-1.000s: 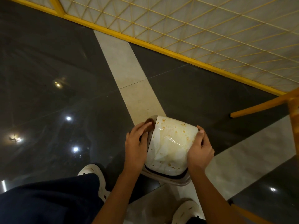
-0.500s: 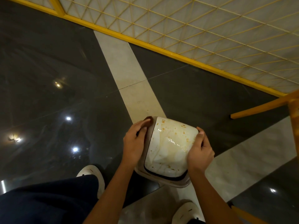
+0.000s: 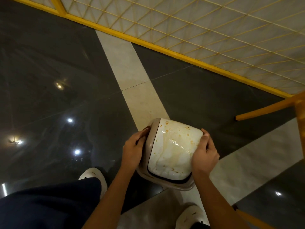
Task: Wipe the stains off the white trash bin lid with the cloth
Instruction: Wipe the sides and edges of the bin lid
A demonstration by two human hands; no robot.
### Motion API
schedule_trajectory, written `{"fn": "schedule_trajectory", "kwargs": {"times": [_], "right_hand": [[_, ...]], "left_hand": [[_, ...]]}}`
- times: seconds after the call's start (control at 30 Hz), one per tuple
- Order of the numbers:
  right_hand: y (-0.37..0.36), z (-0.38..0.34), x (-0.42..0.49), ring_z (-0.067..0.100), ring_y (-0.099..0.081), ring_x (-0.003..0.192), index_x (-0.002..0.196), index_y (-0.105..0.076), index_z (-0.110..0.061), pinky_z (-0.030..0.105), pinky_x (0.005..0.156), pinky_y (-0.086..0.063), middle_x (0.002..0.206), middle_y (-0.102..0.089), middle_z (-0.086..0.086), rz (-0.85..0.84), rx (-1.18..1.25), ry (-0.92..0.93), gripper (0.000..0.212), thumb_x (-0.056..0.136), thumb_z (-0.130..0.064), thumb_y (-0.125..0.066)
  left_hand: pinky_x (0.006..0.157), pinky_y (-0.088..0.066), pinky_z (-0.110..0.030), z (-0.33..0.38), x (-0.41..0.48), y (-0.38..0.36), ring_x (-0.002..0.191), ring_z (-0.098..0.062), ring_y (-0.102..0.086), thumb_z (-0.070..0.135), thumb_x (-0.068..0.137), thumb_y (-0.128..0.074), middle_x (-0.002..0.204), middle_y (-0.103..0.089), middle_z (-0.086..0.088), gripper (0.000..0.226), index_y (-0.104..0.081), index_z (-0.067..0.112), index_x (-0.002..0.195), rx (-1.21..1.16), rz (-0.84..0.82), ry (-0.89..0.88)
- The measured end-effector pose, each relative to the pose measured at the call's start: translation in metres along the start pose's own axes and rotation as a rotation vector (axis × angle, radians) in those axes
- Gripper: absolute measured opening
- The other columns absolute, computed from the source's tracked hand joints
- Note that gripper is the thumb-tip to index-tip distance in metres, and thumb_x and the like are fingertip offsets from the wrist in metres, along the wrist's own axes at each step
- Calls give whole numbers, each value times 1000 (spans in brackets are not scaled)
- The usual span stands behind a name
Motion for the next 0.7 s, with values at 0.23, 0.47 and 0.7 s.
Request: {"fn": "schedule_trajectory", "kwargs": {"times": [0.23, 0.47, 0.7], "right_hand": [[-1, -1, 0, 21, -57, 103, 119, -62, -30, 36, 88, -46, 111, -64, 4, -2, -26, 0, 33, 98, -38, -37], [1, 2, 1, 17, -54, 100, 118, -62, -30, 32, 86, -44, 111, -63, 3, 19, -1, -26, 34, 98, -38, -36], [1, 1, 0, 11, -50, 98, 120, -62, -29, 26, 84, -39, 103, -57, -7, 22, 7, -46, 34, 98, -38, -37]], "left_hand": [[102, -41, -31, 13, 33, -12, 110, -8, -55, 18, 93, -48, 115, -64, 9, 27, -65, 28, 112, 31, -61, 23], [101, -42, -33, 21, 33, -16, 109, -5, -56, 18, 91, -51, 110, -66, 16, 27, -68, 35, 103, -69, -53, -6], [97, -37, -26, 4, 40, -11, 114, -14, -49, 18, 92, -50, 126, -51, 1, 27, -63, 18, 115, 91, 9, 42]]}}
Point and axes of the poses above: each hand's wrist, its own x-axis towards the middle knuckle, its own y-axis out of the back of the hand, z = x × y, the point moved 10 cm from there along x, towards the middle knuckle
